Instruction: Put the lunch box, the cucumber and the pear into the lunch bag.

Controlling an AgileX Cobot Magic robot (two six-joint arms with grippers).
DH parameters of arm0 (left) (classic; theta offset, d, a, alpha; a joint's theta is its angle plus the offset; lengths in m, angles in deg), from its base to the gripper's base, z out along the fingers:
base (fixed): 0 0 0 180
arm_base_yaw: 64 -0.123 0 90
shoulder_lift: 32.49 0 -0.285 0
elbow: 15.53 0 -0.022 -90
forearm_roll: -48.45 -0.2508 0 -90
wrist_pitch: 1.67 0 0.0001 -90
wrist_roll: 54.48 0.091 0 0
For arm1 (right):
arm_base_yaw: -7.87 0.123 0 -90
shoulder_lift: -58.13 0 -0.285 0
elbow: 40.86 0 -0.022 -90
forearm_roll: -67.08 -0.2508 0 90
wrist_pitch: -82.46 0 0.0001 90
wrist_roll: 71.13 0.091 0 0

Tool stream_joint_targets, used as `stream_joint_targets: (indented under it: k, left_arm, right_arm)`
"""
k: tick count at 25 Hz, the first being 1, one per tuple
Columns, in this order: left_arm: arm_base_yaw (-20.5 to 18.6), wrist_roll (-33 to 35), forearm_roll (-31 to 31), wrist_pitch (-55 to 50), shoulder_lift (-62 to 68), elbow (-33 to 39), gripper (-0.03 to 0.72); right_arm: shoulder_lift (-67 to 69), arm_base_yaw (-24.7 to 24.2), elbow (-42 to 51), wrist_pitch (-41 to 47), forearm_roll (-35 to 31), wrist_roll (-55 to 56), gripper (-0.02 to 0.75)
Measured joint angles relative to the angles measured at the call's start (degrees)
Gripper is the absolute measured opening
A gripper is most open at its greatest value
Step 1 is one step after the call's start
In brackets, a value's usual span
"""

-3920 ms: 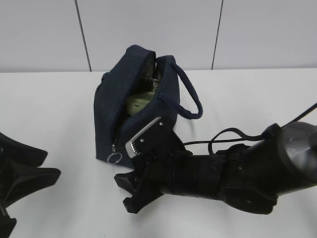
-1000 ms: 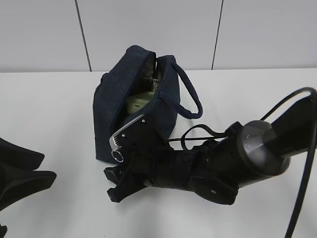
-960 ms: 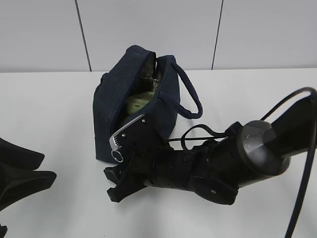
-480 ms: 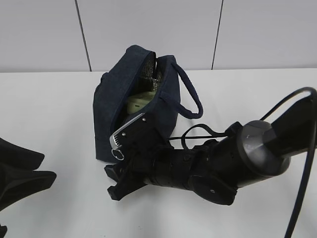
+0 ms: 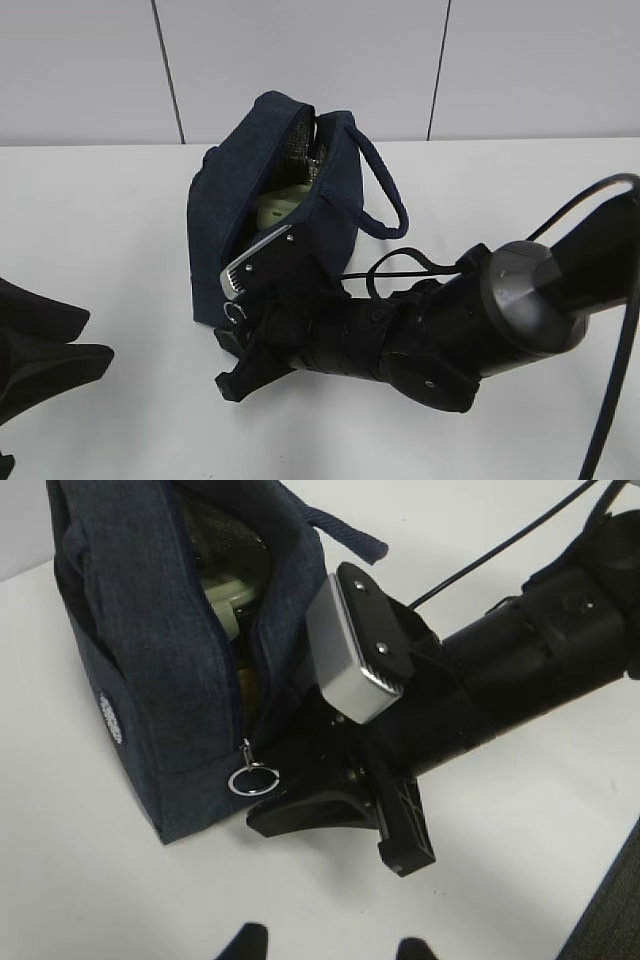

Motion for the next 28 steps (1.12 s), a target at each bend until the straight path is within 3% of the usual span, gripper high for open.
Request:
stream_joint_targets:
  k: [4,8,9,14,22,28]
  left_arm:
    - [0.0,0.0,0.0,0.0,0.0,0.0,0.242]
    - [0.0,0.0,0.0,0.0,0.0,0.0,0.242]
    - [0.0,0.0,0.0,0.0,0.0,0.0,0.242]
    - [0.0,0.0,0.0,0.05,0.0,0.0,0.242]
    - [0.0,0.0,0.0,0.74,0.0,0.0,0.242]
    - [0.0,0.0,0.0,2.53,0.0,0.0,0.242]
  right_arm:
    - [0.0,0.0,0.0,0.0,-0.14,0.0,0.188]
    - [0.0,0.0,0.0,0.0,-1.16,-0.23,0.013]
    - [0.0,0.0,0.0,0.0,-1.4,-0.34,0.003]
    - [-0.11,0.0,0.0,0.25,-1.49,-0.57,0.0]
    - [-4.23,0.0,0.0,7.97,-1.65,-1.27,0.0]
    - [-9.21,0.0,0.0,13.6,4.02,-1.28,0.0]
